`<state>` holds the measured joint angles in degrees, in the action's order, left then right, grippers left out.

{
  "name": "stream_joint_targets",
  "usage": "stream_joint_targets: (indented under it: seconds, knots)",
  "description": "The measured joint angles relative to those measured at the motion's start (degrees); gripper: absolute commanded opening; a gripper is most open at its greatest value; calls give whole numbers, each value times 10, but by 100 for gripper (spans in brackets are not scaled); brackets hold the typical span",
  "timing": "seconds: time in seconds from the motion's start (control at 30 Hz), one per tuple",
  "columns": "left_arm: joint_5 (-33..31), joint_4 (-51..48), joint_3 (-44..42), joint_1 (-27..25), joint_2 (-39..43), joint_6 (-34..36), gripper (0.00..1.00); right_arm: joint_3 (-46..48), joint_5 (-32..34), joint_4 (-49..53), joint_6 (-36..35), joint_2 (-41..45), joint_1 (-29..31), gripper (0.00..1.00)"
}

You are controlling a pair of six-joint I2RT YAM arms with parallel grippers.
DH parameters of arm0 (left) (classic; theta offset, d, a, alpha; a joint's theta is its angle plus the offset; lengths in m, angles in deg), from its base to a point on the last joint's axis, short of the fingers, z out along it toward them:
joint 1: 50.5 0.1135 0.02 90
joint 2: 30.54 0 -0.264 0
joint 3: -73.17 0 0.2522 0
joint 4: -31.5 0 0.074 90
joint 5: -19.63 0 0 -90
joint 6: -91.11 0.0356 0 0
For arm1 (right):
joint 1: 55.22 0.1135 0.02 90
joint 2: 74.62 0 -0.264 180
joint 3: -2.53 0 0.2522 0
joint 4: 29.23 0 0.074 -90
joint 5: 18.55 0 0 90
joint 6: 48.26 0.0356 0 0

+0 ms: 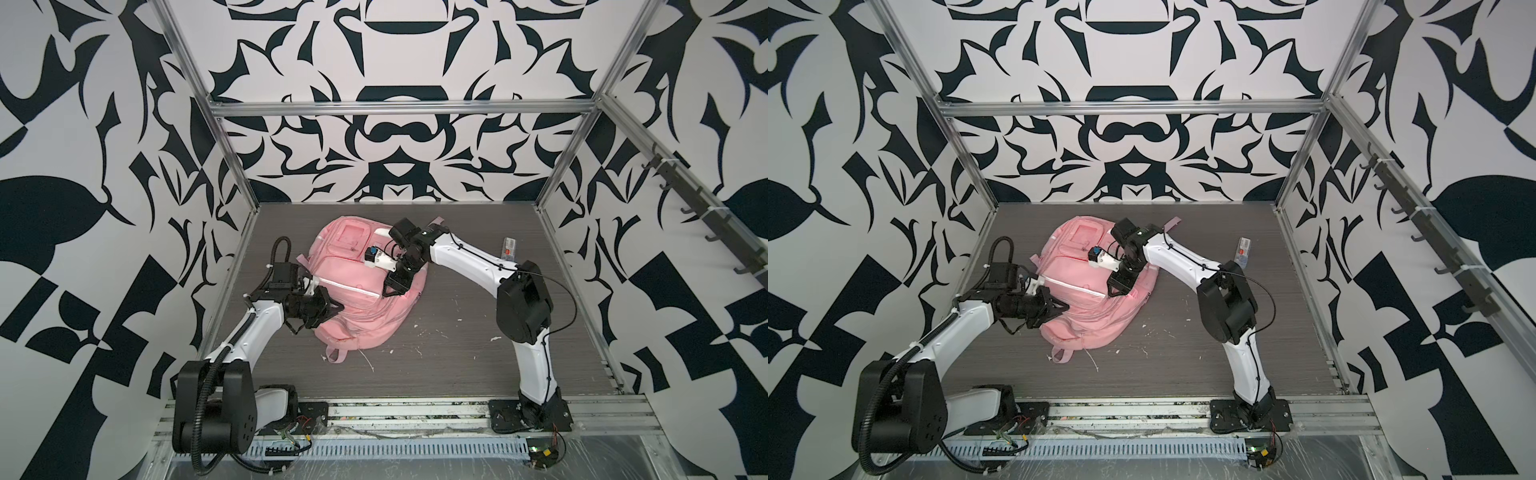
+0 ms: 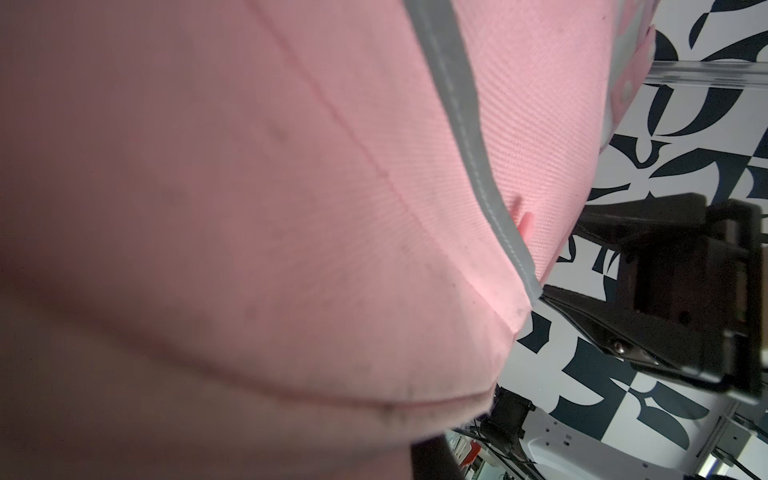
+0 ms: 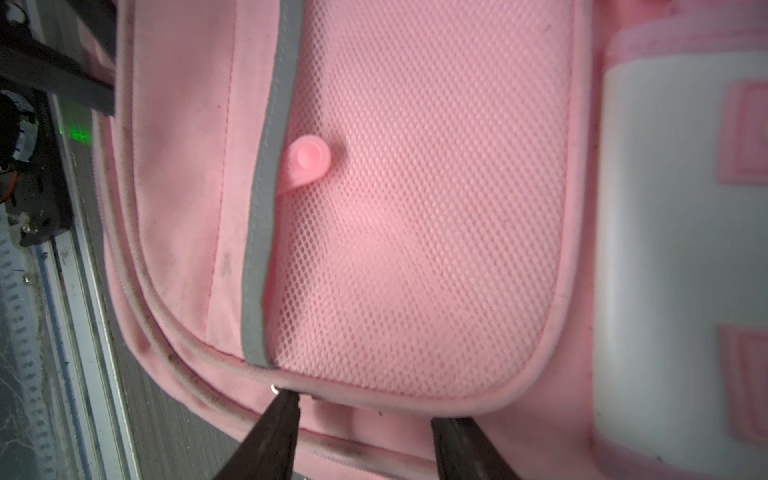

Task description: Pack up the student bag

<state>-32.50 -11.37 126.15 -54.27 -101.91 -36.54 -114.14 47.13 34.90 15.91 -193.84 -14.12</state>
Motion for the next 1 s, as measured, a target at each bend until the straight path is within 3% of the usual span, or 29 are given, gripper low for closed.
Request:
stream_joint_targets:
  seconds: [0.33, 0.6, 0.9, 1.0]
  knots:
    - [-6, -8, 0, 0, -4, 0, 0, 15, 9, -2, 2, 3, 12, 46]
    - [-3, -7, 0, 0, -4, 0, 0, 72, -27, -25, 11, 40, 29, 44]
    - [-3, -7, 0, 0, -4, 0, 0, 99, 1, -57, 25, 48, 34, 19]
    - [-3, -7, 0, -1, -4, -1, 0, 99, 37, -59, 16, 48, 43, 17]
